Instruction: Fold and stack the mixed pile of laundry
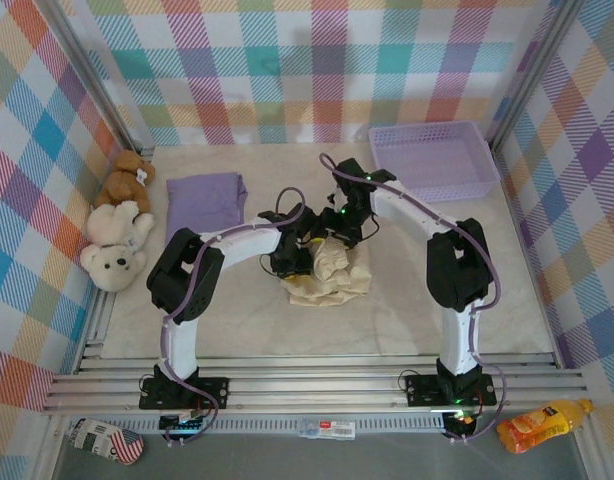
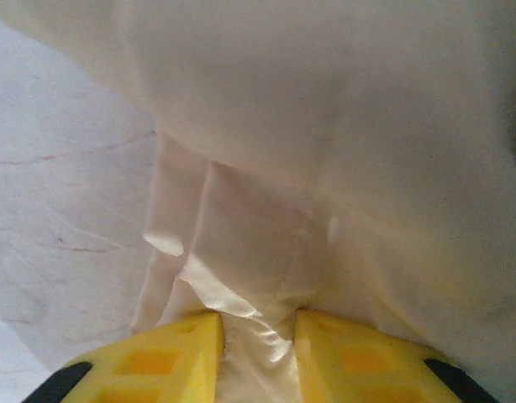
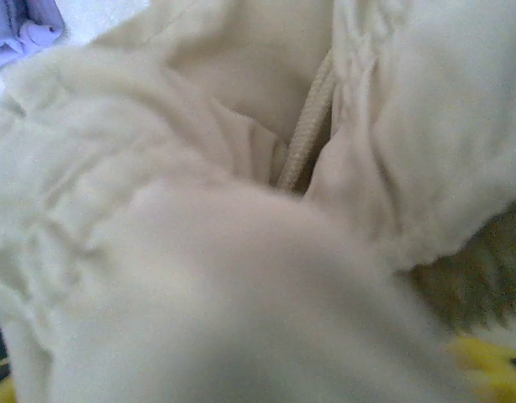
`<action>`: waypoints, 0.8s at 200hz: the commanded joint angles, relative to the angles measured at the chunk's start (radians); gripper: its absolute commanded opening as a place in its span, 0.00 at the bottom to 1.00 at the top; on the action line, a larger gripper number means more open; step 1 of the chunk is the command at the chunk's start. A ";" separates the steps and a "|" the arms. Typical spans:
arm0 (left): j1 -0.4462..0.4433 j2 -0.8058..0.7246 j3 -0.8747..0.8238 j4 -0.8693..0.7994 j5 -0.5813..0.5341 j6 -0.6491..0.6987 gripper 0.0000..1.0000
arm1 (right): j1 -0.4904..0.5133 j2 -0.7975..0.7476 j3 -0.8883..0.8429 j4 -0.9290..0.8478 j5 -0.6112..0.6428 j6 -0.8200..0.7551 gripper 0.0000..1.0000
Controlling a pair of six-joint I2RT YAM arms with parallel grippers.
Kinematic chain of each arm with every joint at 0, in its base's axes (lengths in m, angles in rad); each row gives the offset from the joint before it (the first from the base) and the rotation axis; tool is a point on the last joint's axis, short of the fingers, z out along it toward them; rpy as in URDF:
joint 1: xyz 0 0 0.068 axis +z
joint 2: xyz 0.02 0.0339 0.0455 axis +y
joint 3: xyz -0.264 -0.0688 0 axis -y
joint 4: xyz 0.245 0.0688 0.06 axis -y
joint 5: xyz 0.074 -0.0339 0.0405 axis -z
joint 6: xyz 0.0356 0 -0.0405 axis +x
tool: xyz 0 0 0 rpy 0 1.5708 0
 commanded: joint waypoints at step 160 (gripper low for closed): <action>0.080 -0.241 0.121 0.023 0.143 0.070 0.43 | -0.147 -0.179 -0.188 0.191 -0.033 0.002 0.27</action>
